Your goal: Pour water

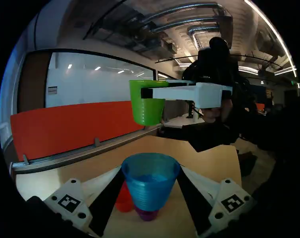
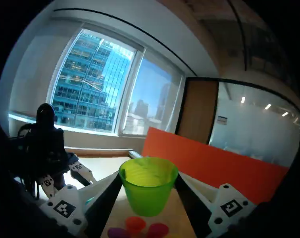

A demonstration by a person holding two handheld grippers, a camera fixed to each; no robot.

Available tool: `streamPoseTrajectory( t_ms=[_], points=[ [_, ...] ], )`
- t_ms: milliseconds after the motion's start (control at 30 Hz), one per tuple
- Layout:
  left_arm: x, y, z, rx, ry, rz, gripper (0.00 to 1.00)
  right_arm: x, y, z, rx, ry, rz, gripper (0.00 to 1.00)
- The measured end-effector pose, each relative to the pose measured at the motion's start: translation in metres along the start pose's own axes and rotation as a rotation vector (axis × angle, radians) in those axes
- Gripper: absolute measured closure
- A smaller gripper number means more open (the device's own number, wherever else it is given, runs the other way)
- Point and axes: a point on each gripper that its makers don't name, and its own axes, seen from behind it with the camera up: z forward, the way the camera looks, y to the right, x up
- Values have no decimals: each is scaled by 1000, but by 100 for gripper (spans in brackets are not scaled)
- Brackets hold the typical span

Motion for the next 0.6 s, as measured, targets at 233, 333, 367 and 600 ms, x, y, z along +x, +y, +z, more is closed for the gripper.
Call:
streamPoseTrajectory(
  t_ms=[233, 333, 367, 600],
  points=[
    [-5, -7, -1, 11, -14, 5, 13, -15, 14, -8, 5, -9, 87, 9],
    [-10, -13, -3, 22, -29, 10, 13, -26, 18, -13, 1, -27, 95, 9],
    [-12, -15, -3, 25, -34, 12, 13, -30, 19, -15, 2, -33, 99, 9],
    [-27, -27, -8, 46, -76, 19, 13, -51, 27, -28, 2, -52, 128, 9]
  ],
)
